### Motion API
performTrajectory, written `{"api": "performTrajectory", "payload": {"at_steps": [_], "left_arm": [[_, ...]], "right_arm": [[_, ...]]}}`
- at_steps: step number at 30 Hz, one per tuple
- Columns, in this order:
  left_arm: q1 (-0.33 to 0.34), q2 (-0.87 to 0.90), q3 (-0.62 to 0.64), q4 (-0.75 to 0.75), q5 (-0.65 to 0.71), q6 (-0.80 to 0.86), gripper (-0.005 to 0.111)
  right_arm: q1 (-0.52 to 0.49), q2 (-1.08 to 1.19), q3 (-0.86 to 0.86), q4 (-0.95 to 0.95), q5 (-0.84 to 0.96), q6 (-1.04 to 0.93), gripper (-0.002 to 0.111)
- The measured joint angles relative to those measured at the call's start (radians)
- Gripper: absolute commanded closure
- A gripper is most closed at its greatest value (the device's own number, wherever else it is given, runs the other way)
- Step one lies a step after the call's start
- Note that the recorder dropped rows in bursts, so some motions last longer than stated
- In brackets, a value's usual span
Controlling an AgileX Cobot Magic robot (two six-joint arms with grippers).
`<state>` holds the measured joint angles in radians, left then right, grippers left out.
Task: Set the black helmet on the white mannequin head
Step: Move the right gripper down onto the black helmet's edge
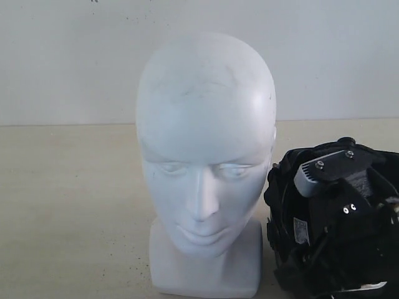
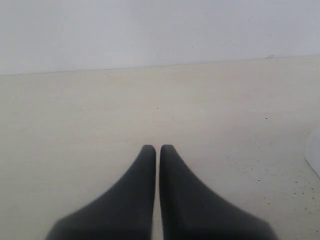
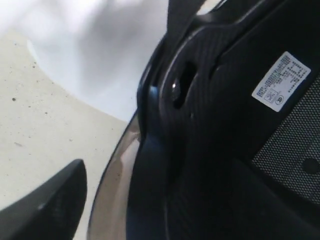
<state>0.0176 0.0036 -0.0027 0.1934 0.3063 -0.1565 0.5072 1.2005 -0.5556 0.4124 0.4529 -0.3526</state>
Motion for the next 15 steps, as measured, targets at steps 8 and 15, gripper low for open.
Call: {"api": "performTrajectory", "payload": {"at_steps": [8,15], "left_arm": [[0.000,0.000,0.000,0.000,0.000,0.000,0.102],[0.000,0.000,0.000,0.000,0.000,0.000,0.102]], "right_arm": [[0.004,0.000,-0.002,-0.399,0.060,0.353,0.034],[0.004,-0.010,-0.002,-0.412,0.026,0.364,0.034]]}}
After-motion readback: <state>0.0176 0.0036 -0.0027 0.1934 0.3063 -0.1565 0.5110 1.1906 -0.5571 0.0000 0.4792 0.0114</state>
